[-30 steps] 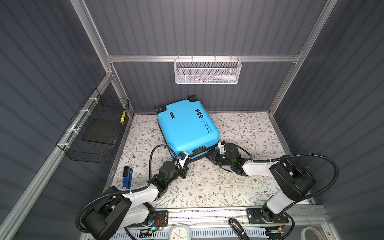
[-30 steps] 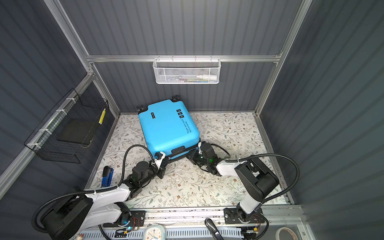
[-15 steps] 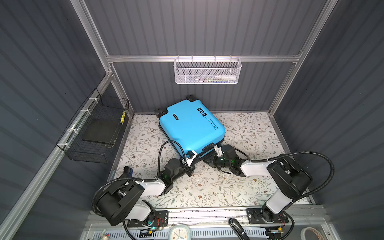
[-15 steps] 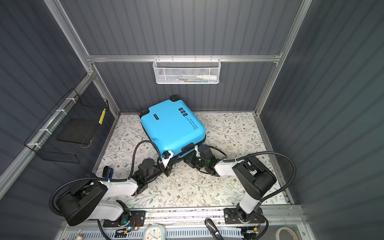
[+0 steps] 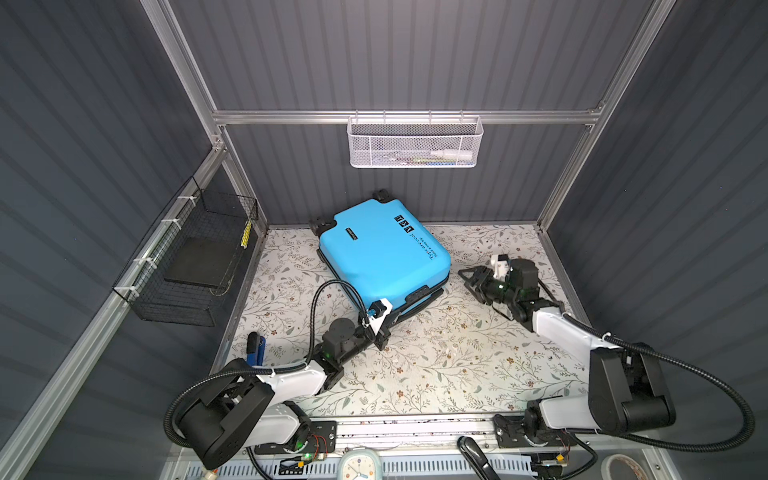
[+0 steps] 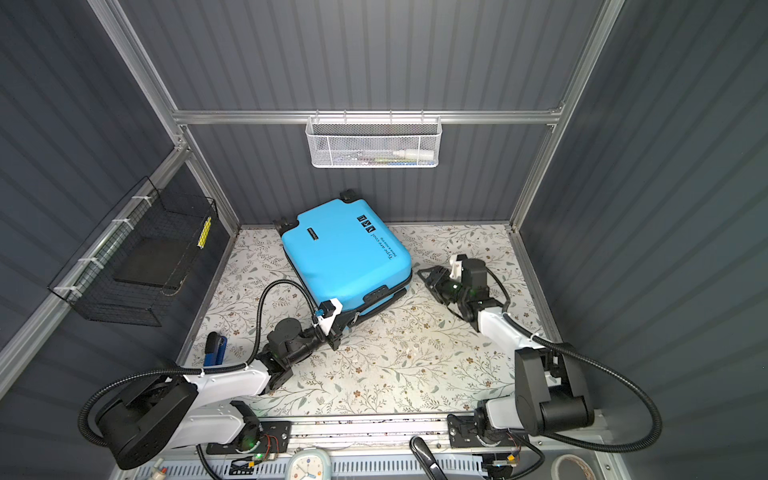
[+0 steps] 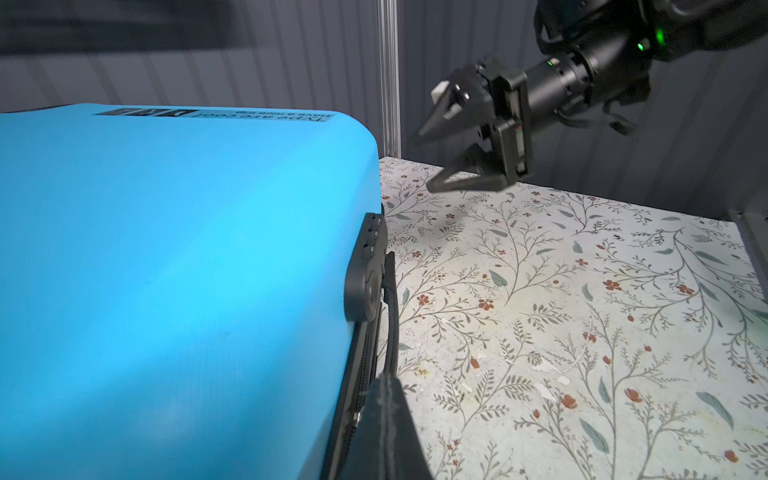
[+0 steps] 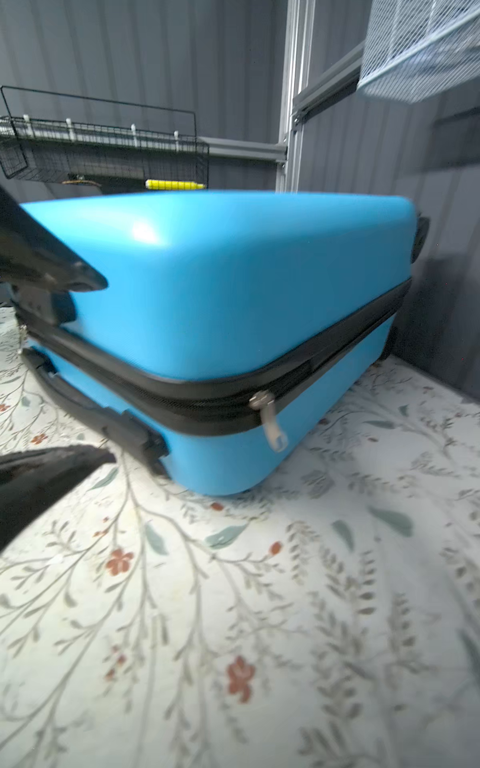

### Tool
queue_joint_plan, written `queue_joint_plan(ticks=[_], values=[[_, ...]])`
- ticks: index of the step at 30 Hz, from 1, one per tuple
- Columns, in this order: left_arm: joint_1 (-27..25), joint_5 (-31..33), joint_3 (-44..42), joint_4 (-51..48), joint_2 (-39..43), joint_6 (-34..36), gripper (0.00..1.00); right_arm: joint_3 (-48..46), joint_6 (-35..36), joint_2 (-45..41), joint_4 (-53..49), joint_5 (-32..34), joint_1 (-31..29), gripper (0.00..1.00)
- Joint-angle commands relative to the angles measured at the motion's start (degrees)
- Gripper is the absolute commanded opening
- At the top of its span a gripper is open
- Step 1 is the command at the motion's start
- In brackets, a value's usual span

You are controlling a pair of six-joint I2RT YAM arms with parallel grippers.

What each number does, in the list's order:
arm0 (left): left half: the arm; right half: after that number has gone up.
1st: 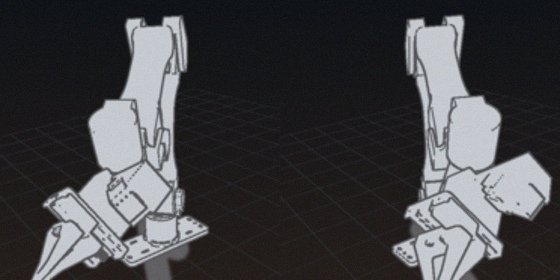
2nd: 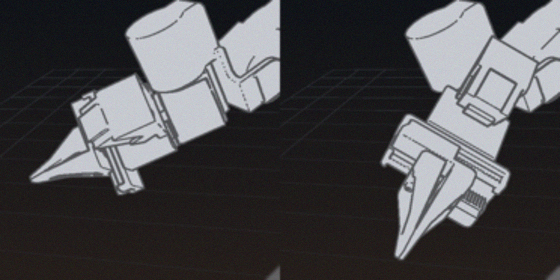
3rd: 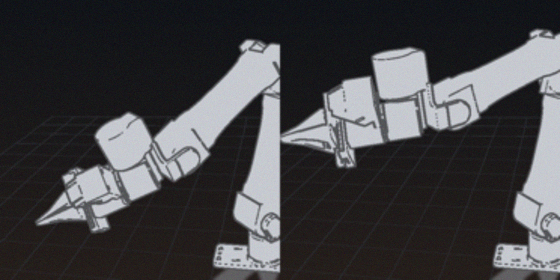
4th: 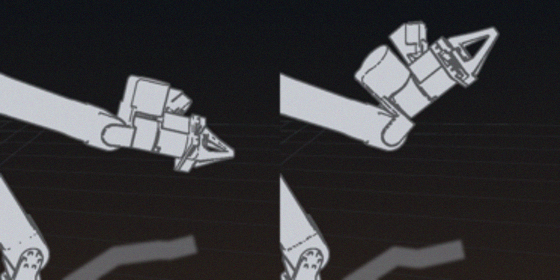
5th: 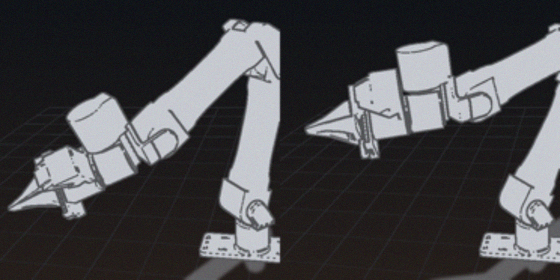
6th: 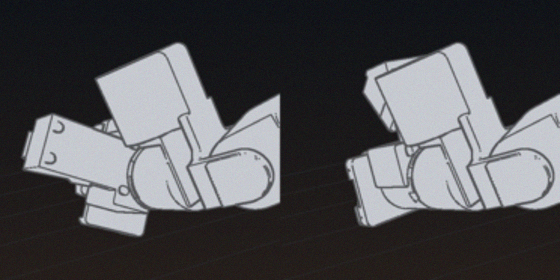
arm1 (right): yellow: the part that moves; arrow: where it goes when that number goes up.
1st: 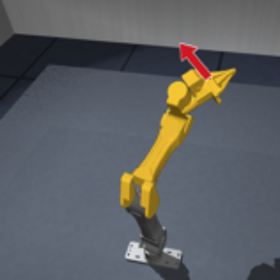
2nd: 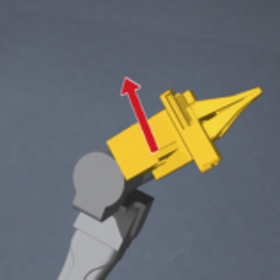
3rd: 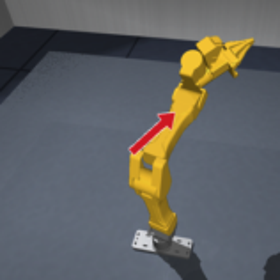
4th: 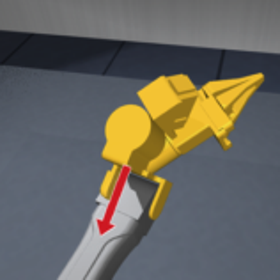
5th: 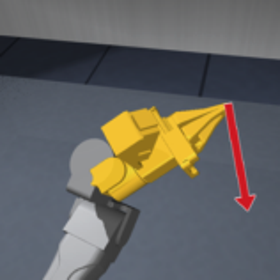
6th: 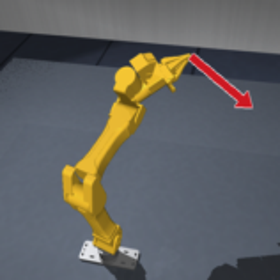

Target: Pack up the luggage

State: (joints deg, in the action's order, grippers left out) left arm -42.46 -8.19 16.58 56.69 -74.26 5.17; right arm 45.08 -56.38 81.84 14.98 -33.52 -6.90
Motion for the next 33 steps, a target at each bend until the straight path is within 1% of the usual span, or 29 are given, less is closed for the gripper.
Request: queue_joint_plan(ticks=[1,4,5,7,9,11,14,15,17,20,22,23,24,26,27,29,33], values=[[-0.48,-0.52,-1.01,0.96,0.45,-0.35,0.0,8.02,3.79,5.23,-3.88,-4.97,1.25,0.63],[-0.43,0.95,-1.46,-0.67,3.1,-1.93,0.0,14.57,4.11,10.48,-4.46,-6.57,1.44,0.65],[-0.41,1.75,-1.46,-1.64,4.49,-3.15,0.02,16.79,4.04,12.22,-4.68,-6.82,1.44,0.65],[-0.42,2.9,-1.16,-4.2,7.4,-5.45,0.16,21.04,4.27,15.57,-5.49,-8.1,1.45,0.65],[-0.42,5.0,-0.07,-7.94,10.51,-9.32,0.26,25.35,4.52,19.01,-6.35,-9.72,1.34,0.65],[-0.41,7.19,3.4,-17.13,14.18,-15.0,0.39,29.81,4.79,22.68,-7.71,-12.18,1.36,0.65],[-0.43,12.05,10.85,-32.98,16.17,-21.67,0.46,33.7,4.77,26.0,-8.48,-14.52,0.93,0.65],[-0.41,14.3,13.11,-37.09,16.12,-23.98,0.51,34.5,5.03,26.57,-8.85,-15.0,0.78,0.65],[-0.27,18.61,18.56,-46.82,14.9,-26.33,0.59,35.75,5.75,27.21,-9.79,-15.85,0.27,0.65],[1.01,22.5,25.32,-55.79,12.22,-28.73,0.67,36.12,6.64,27.26,-10.88,-16.14,-0.36,0.65],[3.11,23.84,28.24,-58.89,11.45,-30.73,0.72,35.69,6.9,27.22,-11.16,-16.27,-0.56,0.65],[5.04,24.37,29.64,-61.01,11.21,-32.55,0.75,35.31,7.03,27.14,-11.2,-16.44,-0.66,0.65],[6.93,23.97,30.72,-62.31,11.16,-33.82,0.77,35.1,7.28,27.04,-11.23,-16.53,-0.75,0.65],[11.87,22.4,32.57,-64.44,10.85,-36.22,0.82,34.49,7.54,26.85,-11.25,-16.77,-1.02,0.65],[13.26,22.25,33.5,-65.45,10.57,-36.28,0.88,34.26,7.6,26.77,-11.23,-16.84,-1.19,0.65],[16.16,20.5,36.32,-67.61,8.84,-35.58,0.92,33.68,7.79,26.46,-11.25,-16.89,-1.52,0.65],[21.61,10.05,40.41,-67.7,2.83,-33.86,1.0,31.78,7.7,25.26,-10.54,-17.17,-1.98,0.65]])
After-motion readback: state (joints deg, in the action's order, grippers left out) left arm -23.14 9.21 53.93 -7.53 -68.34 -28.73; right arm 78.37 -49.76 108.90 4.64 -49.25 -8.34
